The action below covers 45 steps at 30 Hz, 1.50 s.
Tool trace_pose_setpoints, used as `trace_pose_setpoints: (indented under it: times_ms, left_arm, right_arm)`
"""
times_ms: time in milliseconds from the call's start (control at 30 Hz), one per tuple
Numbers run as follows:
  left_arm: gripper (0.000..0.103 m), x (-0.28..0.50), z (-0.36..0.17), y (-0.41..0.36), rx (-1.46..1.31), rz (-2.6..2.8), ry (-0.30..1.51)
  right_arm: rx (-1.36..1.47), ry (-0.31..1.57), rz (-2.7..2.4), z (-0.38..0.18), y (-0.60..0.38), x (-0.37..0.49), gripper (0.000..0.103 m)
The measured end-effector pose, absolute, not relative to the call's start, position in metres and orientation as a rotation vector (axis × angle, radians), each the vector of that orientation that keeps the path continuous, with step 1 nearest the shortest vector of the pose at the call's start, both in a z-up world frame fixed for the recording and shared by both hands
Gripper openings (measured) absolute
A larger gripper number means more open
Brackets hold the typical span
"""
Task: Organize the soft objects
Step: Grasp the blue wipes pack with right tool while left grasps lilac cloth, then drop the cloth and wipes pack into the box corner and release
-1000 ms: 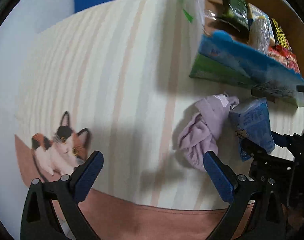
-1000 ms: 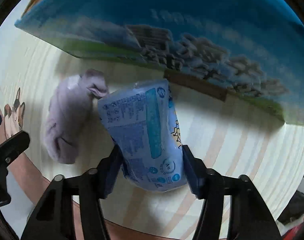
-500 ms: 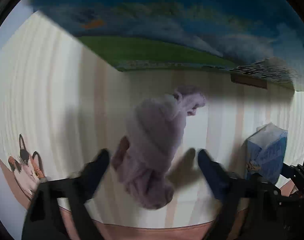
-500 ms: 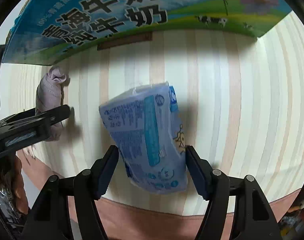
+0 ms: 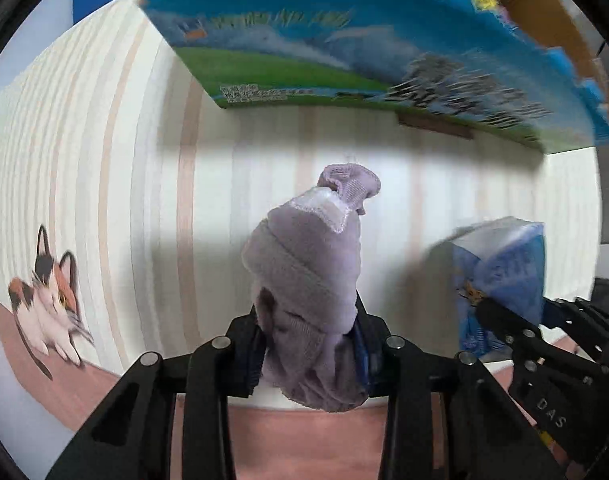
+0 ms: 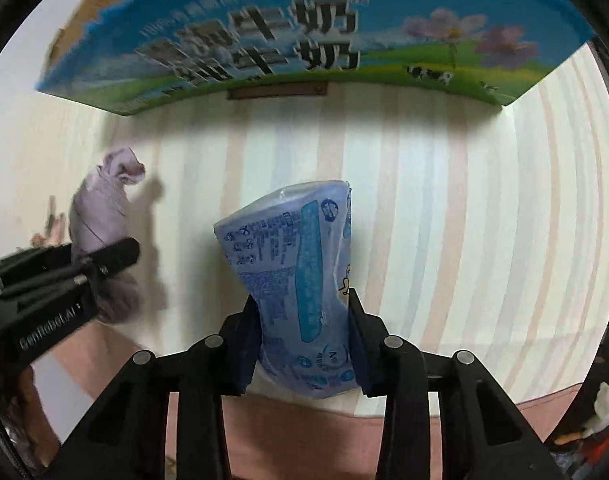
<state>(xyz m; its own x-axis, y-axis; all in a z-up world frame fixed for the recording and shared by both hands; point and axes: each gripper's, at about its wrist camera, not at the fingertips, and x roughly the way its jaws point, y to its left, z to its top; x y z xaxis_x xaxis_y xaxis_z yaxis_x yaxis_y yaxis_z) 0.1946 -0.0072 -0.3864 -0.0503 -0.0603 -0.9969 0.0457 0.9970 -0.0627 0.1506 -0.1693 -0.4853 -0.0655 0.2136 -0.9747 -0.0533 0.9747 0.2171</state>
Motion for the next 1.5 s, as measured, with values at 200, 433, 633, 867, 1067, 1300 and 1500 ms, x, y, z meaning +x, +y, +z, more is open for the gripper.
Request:
trace_pose_setpoints:
  times_ms: [200,433,633,867,1067,1300,1500]
  left_arm:
    - [0.033,0.189,-0.324,-0.02,-0.086,-0.151,1.536]
    - [0.033,0.249,-0.246,-0.012,-0.044,-0.195,1.455]
    - [0.033,0.348,-0.231,-0.004,0.13,-0.142,1.467]
    - [0.033,0.428,-0.275,-0.002,0.22,-0.082,1.647]
    - [0.036,0.461,-0.305,-0.002,0.25,-0.064,1.723]
    - [0.056,0.465,-0.327,0.0,0.233,-0.066,1.755]
    - [0.08,0.46,-0.321,-0.012,0.258,-0.076,1.719]
  right_arm:
    - [0.246,1.558,0.308,-0.423,-0.187,0.162,0.04]
    - [0.398,1.421,0.386,-0.344,-0.207,0.192,0.04]
    - [0.473,1.377,0.385,-0.331,-0.177,0.257,0.04]
    - [0.533,1.434,0.362,-0.375,-0.138,0.316,0.04]
    - [0.558,1.493,0.352,-0.411,-0.115,0.341,0.04]
    - [0.518,1.531,0.349,-0.433,-0.102,0.353,0.069]
    - [0.468,1.542,0.333,-0.433,-0.104,0.353,0.069]
